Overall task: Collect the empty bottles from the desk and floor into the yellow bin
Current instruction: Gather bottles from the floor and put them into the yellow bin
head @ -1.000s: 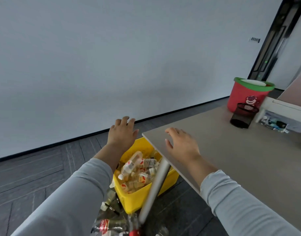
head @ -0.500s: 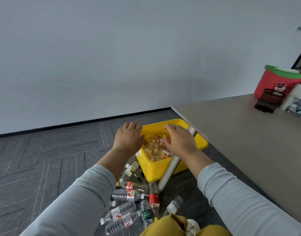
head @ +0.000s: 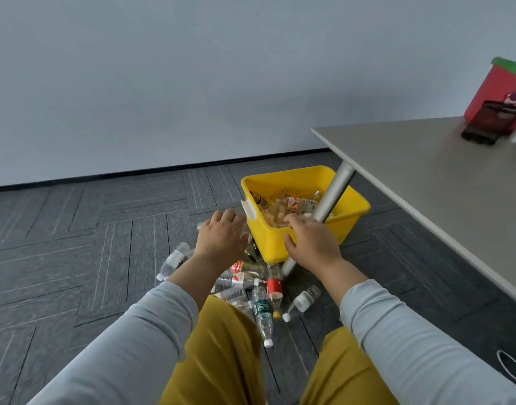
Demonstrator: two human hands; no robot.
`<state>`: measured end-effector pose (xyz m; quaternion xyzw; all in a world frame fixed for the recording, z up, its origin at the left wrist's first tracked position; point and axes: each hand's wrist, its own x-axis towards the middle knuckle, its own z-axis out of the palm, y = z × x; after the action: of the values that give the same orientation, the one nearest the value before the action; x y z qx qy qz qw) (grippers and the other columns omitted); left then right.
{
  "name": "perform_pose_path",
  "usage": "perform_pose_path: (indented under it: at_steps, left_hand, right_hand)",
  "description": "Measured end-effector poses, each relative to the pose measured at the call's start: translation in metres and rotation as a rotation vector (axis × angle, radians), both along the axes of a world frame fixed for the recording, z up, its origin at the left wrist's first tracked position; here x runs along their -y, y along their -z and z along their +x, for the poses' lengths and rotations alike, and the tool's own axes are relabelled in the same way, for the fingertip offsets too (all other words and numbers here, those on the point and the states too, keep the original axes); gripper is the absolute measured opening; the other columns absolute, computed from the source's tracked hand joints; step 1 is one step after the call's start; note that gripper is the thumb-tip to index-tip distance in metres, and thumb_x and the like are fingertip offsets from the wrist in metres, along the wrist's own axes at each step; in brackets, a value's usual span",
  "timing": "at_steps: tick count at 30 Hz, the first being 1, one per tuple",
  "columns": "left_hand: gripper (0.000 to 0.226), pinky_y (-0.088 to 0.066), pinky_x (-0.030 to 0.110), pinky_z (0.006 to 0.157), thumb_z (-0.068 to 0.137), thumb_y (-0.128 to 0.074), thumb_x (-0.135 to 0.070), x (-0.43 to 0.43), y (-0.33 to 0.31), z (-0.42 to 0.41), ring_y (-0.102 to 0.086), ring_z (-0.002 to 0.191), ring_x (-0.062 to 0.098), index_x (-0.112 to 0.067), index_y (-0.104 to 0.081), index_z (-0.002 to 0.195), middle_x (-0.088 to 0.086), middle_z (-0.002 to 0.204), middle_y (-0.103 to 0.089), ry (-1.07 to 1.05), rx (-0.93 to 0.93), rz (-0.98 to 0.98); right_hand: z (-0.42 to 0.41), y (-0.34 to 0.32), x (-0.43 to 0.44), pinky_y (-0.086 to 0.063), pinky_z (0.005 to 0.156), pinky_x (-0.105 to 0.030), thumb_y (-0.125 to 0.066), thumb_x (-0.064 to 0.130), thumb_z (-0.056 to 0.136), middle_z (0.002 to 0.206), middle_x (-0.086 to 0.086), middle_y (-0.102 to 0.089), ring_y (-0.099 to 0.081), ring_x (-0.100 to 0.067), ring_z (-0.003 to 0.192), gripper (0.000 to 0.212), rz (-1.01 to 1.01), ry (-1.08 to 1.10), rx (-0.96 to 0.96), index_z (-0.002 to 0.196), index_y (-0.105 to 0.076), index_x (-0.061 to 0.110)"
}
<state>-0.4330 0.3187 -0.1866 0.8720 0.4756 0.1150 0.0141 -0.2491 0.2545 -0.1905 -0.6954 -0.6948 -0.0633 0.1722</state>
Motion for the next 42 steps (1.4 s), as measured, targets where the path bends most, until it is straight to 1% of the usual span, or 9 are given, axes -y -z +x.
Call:
perform_pose_path:
  at_steps: [3, 5, 12, 17, 24, 27, 32, 37, 42]
  left_hand:
    - [0.039, -0.036, 0.033, 0.098, 0.097, -0.039, -0.039, 0.005, 0.015, -0.005, -0.039, 0.123, 0.021, -0.020, -0.044, 0.130, 0.000, 0.130, -0.045, 0.000, -0.006, -0.014]
    - [0.038, -0.037, 0.033, 0.097, 0.097, -0.038, -0.039, 0.004, 0.028, -0.009, -0.039, 0.123, 0.021, -0.019, -0.045, 0.129, 0.000, 0.130, -0.045, -0.012, -0.007, -0.035]
    - [0.038, -0.037, 0.036, 0.097, 0.096, -0.039, -0.038, -0.017, 0.075, -0.019, -0.040, 0.123, 0.024, -0.017, -0.046, 0.127, 0.002, 0.130, -0.046, -0.048, -0.016, -0.137]
    - [0.040, -0.039, 0.036, 0.097, 0.096, -0.039, -0.039, -0.037, 0.115, -0.012, -0.040, 0.123, 0.023, -0.018, -0.044, 0.129, 0.002, 0.131, -0.045, -0.054, -0.016, -0.202]
    - [0.044, -0.039, 0.037, 0.102, 0.095, -0.041, -0.036, -0.064, 0.203, 0.020, -0.039, 0.125, 0.022, -0.019, -0.038, 0.135, 0.003, 0.135, -0.041, -0.035, -0.139, -0.422]
    - [0.044, -0.039, 0.037, 0.099, 0.095, -0.042, -0.035, -0.089, 0.223, 0.042, -0.040, 0.123, 0.023, -0.017, -0.037, 0.135, 0.004, 0.134, -0.042, -0.018, -0.152, -0.401]
    - [0.050, -0.039, 0.040, 0.100, 0.093, -0.046, -0.038, -0.125, 0.274, 0.070, -0.038, 0.126, 0.027, -0.015, -0.035, 0.136, 0.008, 0.136, -0.040, -0.010, -0.236, -0.466]
    - [0.049, -0.039, 0.041, 0.100, 0.094, -0.047, -0.036, -0.143, 0.321, 0.085, -0.035, 0.129, 0.028, -0.014, -0.035, 0.137, 0.009, 0.138, -0.039, 0.037, -0.293, -0.511]
    - [0.044, -0.039, 0.041, 0.098, 0.093, -0.047, -0.026, -0.141, 0.370, 0.063, -0.037, 0.125, 0.030, -0.012, -0.037, 0.134, 0.011, 0.134, -0.040, -0.013, -0.395, -0.623]
  right_hand:
    - [-0.003, 0.015, 0.003, -0.037, 0.062, -0.028, -0.049, 0.024, 0.094, 0.115, -0.007, -0.063, -0.059, -0.027, 0.093, 0.032, -0.021, 0.003, 0.006, 0.123, -0.052, 0.012]
    - [-0.006, 0.028, 0.001, -0.034, 0.063, -0.026, -0.048, 0.024, 0.094, 0.116, -0.006, -0.063, -0.059, -0.025, 0.092, 0.032, -0.050, 0.002, 0.003, 0.124, -0.052, 0.013]
    - [-0.017, 0.080, -0.021, -0.042, 0.066, -0.033, -0.048, 0.024, 0.093, 0.107, -0.008, -0.064, -0.058, -0.029, 0.094, 0.029, -0.225, -0.006, -0.013, 0.119, -0.052, 0.012]
    - [-0.008, 0.112, -0.043, -0.040, 0.069, -0.032, -0.049, 0.023, 0.092, 0.108, -0.009, -0.063, -0.057, -0.029, 0.095, 0.032, -0.295, -0.024, -0.028, 0.122, -0.052, 0.012]
    - [0.034, 0.194, -0.069, -0.048, 0.077, -0.038, -0.049, 0.026, 0.092, 0.110, -0.005, -0.061, -0.057, -0.027, 0.098, 0.032, -0.466, 0.032, -0.086, 0.122, -0.050, 0.015]
    - [0.048, 0.232, -0.077, -0.049, 0.079, -0.038, -0.049, 0.028, 0.091, 0.110, -0.003, -0.061, -0.058, -0.025, 0.099, 0.031, -0.573, 0.061, -0.073, 0.121, -0.049, 0.017]
    - [0.060, 0.277, -0.110, -0.047, 0.079, -0.038, -0.051, 0.025, 0.091, 0.115, -0.005, -0.059, -0.056, -0.028, 0.105, 0.034, -0.612, 0.130, -0.203, 0.124, -0.046, 0.017]
    - [0.062, 0.333, -0.130, -0.042, 0.075, -0.035, -0.049, 0.026, 0.091, 0.118, -0.007, -0.058, -0.056, -0.031, 0.106, 0.036, -0.729, 0.162, -0.148, 0.126, -0.043, 0.016]
    - [0.057, 0.394, -0.118, -0.045, 0.079, -0.041, -0.049, 0.026, 0.092, 0.122, -0.012, -0.055, -0.055, -0.035, 0.106, 0.035, -0.936, 0.193, -0.146, 0.123, -0.041, 0.012]
